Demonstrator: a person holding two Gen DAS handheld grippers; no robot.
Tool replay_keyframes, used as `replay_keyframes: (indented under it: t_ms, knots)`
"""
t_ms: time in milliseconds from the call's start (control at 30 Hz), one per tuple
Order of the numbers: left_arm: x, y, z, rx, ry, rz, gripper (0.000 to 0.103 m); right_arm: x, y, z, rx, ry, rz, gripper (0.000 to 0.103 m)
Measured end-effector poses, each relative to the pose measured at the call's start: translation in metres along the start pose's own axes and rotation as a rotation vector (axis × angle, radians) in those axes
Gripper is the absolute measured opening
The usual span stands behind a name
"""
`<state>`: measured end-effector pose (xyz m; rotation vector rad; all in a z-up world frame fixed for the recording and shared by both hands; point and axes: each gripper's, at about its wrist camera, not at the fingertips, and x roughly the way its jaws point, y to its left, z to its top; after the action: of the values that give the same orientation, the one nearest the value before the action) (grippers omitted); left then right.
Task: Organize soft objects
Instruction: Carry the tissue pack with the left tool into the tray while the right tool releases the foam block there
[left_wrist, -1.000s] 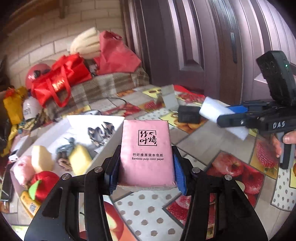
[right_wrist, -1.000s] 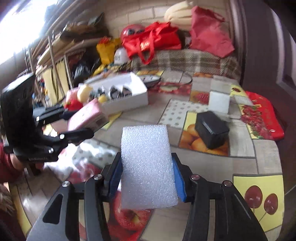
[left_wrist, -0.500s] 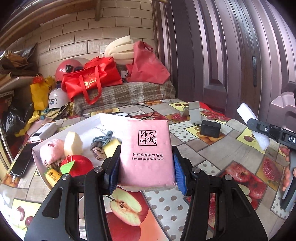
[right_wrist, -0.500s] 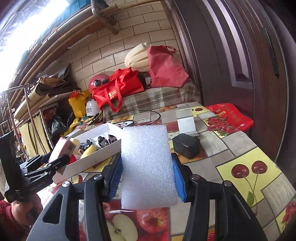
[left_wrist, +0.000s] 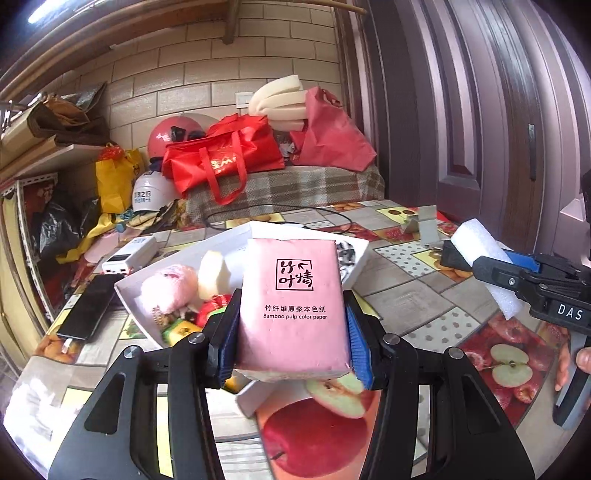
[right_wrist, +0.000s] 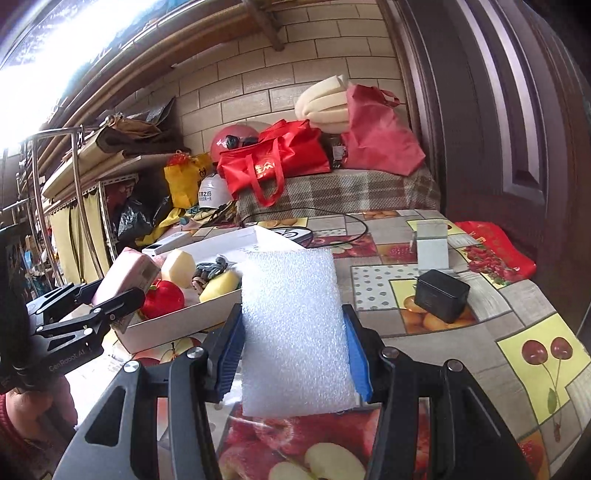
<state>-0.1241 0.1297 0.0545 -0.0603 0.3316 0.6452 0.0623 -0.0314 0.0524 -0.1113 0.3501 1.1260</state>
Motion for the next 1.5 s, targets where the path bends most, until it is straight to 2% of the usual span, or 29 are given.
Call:
replay_keyframes:
  t_ms: [167, 267, 400, 567, 700, 867, 1100, 1167, 1333, 1500]
  knots:
    - [-0.001, 0.047, -0.005, -0.08, 0.011, 0.081, 0.05, 0.017, 0.025, 0.003, -0.034, 0.012, 0.031, 0.051]
    - [-0.001, 0.062, -0.008, -0.099, 0.017, 0.108, 0.05, 0.025, 0.041, 0.004, -0.062, 0.011, 0.045, 0.05]
    - [0.003, 0.061, -0.008, -0.089, 0.034, 0.106, 0.05, 0.034, 0.056, 0.005, -0.083, 0.011, 0.067, 0.05]
    - [0.014, 0.058, -0.002, -0.037, 0.011, 0.1, 0.05, 0.054, 0.069, 0.011, -0.076, 0.019, 0.083, 0.05]
    - [0.04, 0.067, 0.004, -0.045, 0.069, 0.043, 0.05, 0.085, 0.08, 0.019, -0.07, 0.059, 0.11, 0.05]
    - [0.073, 0.08, 0.012, -0.058, 0.121, 0.059, 0.05, 0.118, 0.099, 0.028, -0.091, 0.083, 0.118, 0.05]
    - [0.115, 0.086, 0.024, -0.039, 0.19, 0.094, 0.05, 0.161, 0.106, 0.04, -0.073, 0.114, 0.073, 0.05]
    - [0.117, 0.089, 0.027, -0.033, 0.161, 0.107, 0.05, 0.17, 0.106, 0.044, -0.063, 0.113, 0.061, 0.05]
    - [0.131, 0.101, 0.029, -0.093, 0.182, 0.101, 0.05, 0.187, 0.109, 0.049, -0.066, 0.118, 0.045, 0.05]
    - [0.139, 0.099, 0.032, -0.092, 0.192, 0.093, 0.05, 0.192, 0.103, 0.049, -0.035, 0.147, 0.052, 0.05]
